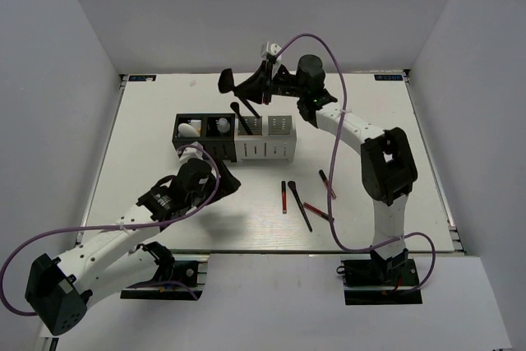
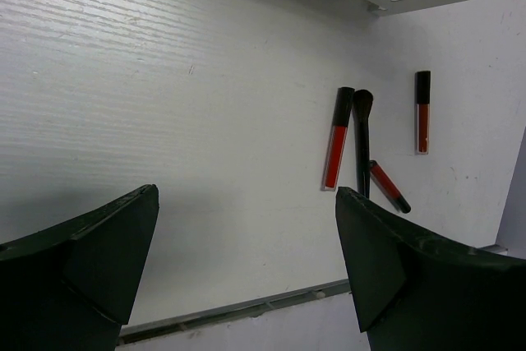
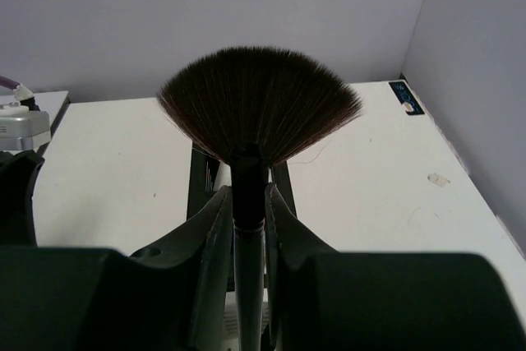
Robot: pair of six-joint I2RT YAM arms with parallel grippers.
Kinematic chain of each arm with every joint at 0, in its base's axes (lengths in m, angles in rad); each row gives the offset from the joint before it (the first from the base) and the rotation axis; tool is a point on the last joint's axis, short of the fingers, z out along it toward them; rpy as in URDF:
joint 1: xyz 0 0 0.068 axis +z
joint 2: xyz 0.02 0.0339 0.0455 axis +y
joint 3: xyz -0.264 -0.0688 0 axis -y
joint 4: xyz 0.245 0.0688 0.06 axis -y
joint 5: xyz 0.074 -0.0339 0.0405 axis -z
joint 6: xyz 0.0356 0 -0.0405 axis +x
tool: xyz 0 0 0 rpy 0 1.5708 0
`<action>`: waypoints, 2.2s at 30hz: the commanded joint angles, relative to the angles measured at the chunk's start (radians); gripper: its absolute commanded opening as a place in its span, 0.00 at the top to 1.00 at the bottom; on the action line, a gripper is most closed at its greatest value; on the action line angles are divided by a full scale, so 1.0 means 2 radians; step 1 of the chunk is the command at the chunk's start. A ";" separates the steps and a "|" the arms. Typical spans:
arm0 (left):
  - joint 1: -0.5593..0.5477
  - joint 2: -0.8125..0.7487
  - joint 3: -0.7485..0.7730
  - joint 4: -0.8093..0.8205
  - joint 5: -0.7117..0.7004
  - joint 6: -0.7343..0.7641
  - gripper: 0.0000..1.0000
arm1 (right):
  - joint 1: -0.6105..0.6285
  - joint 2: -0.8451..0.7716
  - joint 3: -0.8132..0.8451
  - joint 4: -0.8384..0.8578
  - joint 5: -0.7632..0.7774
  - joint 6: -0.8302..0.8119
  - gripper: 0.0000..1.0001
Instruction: Organize the makeup
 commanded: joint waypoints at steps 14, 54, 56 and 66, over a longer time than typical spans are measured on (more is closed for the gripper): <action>-0.002 0.016 0.034 -0.011 0.000 -0.004 0.02 | 0.006 0.069 -0.037 0.189 0.029 0.067 1.00; -0.081 0.351 0.303 -0.001 0.073 0.032 0.63 | -0.119 -0.277 -0.232 -0.389 0.166 -0.161 0.83; -0.088 0.393 0.356 -0.054 0.058 0.015 0.59 | -0.138 -0.290 -0.253 -0.419 0.167 -0.163 0.66; -0.123 0.498 0.476 -0.191 0.019 -0.030 0.60 | -0.196 -0.361 -0.369 -0.434 0.169 -0.160 0.79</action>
